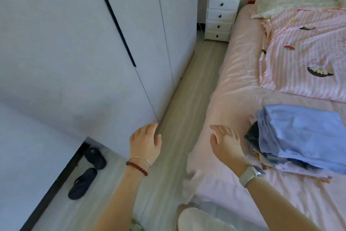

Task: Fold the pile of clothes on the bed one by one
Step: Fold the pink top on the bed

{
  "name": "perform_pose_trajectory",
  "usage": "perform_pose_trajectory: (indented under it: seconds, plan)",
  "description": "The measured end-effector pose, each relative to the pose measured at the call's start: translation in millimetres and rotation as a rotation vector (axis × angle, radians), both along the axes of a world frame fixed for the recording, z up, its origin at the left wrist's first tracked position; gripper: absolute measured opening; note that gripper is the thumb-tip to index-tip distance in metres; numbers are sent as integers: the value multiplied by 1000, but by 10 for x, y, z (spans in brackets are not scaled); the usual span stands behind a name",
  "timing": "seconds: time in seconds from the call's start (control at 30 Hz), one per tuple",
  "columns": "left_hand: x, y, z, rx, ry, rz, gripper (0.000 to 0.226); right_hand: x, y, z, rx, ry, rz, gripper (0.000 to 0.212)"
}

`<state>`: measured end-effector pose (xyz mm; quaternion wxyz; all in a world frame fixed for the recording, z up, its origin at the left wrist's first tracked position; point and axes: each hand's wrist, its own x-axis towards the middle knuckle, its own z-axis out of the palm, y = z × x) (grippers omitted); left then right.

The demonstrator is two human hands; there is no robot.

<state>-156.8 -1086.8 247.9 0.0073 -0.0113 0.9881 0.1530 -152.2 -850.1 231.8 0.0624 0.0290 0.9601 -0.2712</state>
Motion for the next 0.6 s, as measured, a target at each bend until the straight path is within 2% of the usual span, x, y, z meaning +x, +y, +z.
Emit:
perform_pose_trajectory:
  seconds: [0.27, 0.47, 0.6]
  plan:
    - [-196, -611, -476, -54, -199, 92, 42, -456, -518, -480, 48, -204, 40, 40]
    - [-1473, -425, -614, -60, -300, -12, 43, -1426, -477, -591, 26, -255, -60, 41]
    - [-2671, -43, -493, -83, -305, -184, 44, -2275, -201, -482, 30, -251, -183, 41]
